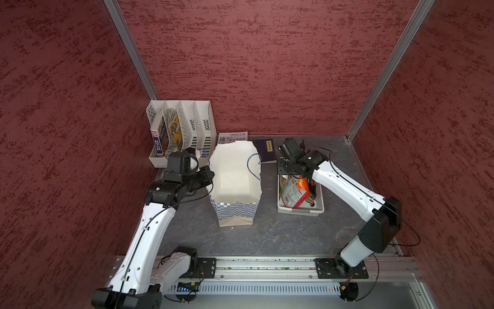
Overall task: Place the condiment packets inside the bag
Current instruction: Pick up the condiment packet from the storage box, then place the condiment packet in the paper bag.
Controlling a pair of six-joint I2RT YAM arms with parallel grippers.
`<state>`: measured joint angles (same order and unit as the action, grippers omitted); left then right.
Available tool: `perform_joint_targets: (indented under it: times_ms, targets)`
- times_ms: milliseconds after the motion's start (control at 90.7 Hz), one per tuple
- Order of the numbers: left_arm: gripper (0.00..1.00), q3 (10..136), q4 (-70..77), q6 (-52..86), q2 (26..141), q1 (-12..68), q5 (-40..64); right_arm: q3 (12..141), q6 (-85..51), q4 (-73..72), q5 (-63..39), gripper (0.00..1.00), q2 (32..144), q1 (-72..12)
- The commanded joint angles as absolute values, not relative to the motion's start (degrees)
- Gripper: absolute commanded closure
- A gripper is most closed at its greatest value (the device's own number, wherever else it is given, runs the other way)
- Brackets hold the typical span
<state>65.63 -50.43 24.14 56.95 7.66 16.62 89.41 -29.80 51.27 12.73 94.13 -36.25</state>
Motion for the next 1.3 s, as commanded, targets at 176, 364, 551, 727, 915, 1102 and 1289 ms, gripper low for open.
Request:
perform_joint_targets:
  times_ms: [176, 364, 551, 727, 915, 1102, 1289]
  targets:
    - [1.00, 65.6, -51.1, 23.0, 56.2, 7.2, 16.8, 92.7, -25.0, 53.5, 16.4, 1.00, 89.2, -36.2]
    - [1.00, 65.6, -51.0, 23.1, 56.4, 7.2, 16.7, 104.4, -18.4, 57.5, 17.3, 1.00, 84.7, -39.3]
    - [1.00, 65.2, -50.4, 23.5, 56.7, 7.3, 17.0, 123.2, -11.6, 58.5, 16.9, 1.00, 86.4, -44.2]
    - [1.00, 64.9, -50.2, 23.8, 56.5, 7.3, 17.0, 138.0, -6.7, 53.5, 11.0, 1.00, 93.6, -49.3]
    - [1.00, 64.5, -50.0, 23.9, 56.6, 7.4, 17.2, 147.6, -4.2, 46.6, 5.3, 1.00, 100.6, -55.4]
    - [1.00, 64.6, -50.3, 23.6, 56.7, 7.4, 17.3, 146.9, -8.4, 43.0, -0.3, 1.00, 103.4, -57.3]
    - [1.00, 64.7, -50.4, 23.4, 56.4, 7.3, 16.9, 140.9, -12.7, 44.6, -0.4, 1.00, 102.1, -57.6]
